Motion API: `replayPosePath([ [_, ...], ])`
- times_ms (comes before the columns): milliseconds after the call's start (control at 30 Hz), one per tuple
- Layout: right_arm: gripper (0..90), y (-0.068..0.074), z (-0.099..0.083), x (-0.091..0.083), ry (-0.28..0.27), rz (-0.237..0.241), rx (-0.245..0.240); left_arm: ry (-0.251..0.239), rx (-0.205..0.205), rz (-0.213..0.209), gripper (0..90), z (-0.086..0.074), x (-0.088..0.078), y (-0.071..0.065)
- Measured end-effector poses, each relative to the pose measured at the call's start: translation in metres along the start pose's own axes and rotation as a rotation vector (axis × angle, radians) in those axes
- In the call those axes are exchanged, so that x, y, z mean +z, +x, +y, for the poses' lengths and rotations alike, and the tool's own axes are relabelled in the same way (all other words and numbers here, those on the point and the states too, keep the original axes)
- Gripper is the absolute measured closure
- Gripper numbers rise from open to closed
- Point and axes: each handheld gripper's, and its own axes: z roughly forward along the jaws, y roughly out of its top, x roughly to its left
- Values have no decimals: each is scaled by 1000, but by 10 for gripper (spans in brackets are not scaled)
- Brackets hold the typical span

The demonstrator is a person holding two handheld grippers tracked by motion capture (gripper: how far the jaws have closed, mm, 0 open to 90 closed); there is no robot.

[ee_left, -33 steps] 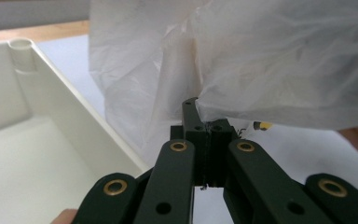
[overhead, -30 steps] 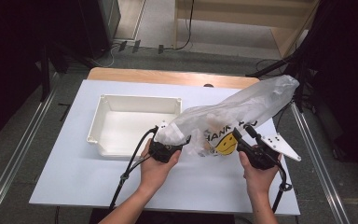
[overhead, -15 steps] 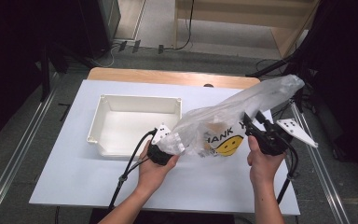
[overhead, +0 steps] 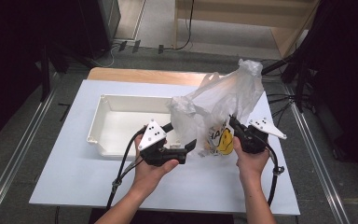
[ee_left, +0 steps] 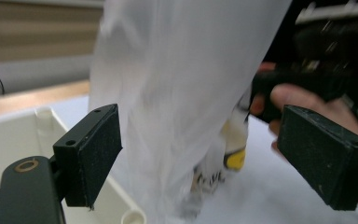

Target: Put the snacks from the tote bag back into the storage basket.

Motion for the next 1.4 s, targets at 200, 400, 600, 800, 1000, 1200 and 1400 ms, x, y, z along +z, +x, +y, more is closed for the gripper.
replayPosePath([
  [200, 900, 3, -6, 3, 19, 0, -20, -116, -5, 41, 139, 27, -11, -8],
  [400, 900, 6, -9, 2, 23, 32, -37, 5, 13, 81, 504, 27, 6, -6],
  [600, 788, 0, -5, -10, -22, 73, -19, 66, -23, 48, 900, 9, 15, 8],
  [800, 642, 0, 12, -39, -160, 140, -23, 121, -23, 33, 900, -6, 24, 14],
  [1000, 301, 8, 39, -63, -304, -8, -14, 171, -32, 13, 900, -19, 33, 16],
  [1200, 430, -2, 38, -36, -239, 34, 60, 224, -31, -9, 900, -33, 41, 12],
  [1400, 880, -12, 20, -7, -113, 62, 79, 243, -41, -30, 900, -49, 44, 2],
])
